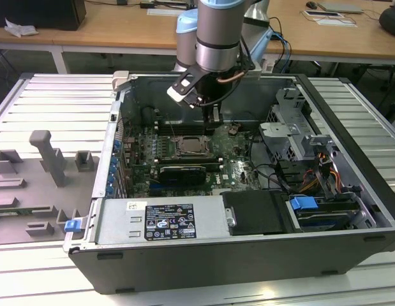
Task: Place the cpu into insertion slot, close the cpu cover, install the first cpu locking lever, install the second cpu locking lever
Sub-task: 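Close the cpu cover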
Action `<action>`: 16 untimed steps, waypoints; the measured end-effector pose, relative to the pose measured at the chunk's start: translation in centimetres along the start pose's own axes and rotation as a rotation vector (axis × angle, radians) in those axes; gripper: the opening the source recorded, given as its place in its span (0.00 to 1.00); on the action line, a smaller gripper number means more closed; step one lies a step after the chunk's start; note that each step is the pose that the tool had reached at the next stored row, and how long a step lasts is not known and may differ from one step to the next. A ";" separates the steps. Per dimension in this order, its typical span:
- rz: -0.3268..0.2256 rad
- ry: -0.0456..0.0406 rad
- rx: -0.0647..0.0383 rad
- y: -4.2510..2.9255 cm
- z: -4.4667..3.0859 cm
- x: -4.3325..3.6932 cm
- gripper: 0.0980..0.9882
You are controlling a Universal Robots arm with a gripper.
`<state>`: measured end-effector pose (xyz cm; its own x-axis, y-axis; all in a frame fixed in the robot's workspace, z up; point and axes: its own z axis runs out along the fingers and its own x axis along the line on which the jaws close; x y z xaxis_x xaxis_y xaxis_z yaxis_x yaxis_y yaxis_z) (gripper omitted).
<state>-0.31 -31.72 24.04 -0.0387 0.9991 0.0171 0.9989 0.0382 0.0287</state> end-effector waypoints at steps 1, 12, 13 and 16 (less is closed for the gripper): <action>0.000 0.0000 0.000 -0.14 0.07 0.01 0.01; 0.000 -0.0002 0.000 -2.08 1.09 0.12 0.01; 0.000 -0.0002 0.000 -2.12 1.10 0.14 0.01; 0.000 -0.0001 0.000 -2.41 1.10 0.18 0.01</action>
<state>-2.69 -31.61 22.88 -0.0388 0.9991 0.0170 0.9989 0.0383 0.0286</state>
